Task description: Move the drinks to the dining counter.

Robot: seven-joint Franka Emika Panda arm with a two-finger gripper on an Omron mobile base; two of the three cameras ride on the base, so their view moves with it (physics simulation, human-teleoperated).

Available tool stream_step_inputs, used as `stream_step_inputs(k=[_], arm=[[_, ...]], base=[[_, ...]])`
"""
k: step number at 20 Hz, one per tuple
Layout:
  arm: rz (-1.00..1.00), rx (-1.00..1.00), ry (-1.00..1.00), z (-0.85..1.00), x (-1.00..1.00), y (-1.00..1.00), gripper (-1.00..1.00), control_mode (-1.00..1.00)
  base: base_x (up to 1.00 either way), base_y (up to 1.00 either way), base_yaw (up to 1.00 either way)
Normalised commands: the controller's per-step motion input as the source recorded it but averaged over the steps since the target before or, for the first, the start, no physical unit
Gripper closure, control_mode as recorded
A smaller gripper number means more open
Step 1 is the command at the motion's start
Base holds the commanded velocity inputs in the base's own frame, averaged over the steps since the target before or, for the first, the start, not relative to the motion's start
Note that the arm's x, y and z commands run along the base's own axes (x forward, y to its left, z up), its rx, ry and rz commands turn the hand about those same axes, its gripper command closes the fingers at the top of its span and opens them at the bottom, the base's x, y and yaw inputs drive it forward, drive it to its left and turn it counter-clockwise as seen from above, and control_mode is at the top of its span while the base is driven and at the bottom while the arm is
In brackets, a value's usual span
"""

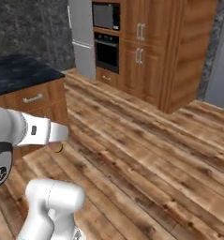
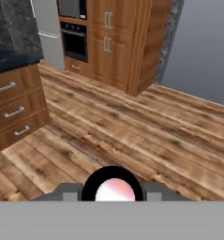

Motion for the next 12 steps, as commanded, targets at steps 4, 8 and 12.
stream_step_inputs(k=[4, 8, 12], arm=[[0.00, 0.00, 0.00, 0.00, 0.00, 0.00, 1.00, 1.00], [0.00, 0.00, 0.00, 0.00, 0.00, 0.00, 1.00, 1.00], [0.00, 0.00, 0.00, 0.00, 0.00, 0.00, 1.00, 1.00]], base=[[0.00, 0.31, 0.95], [0.00, 0.25, 0.89], [0.14, 0.08, 0.75]])
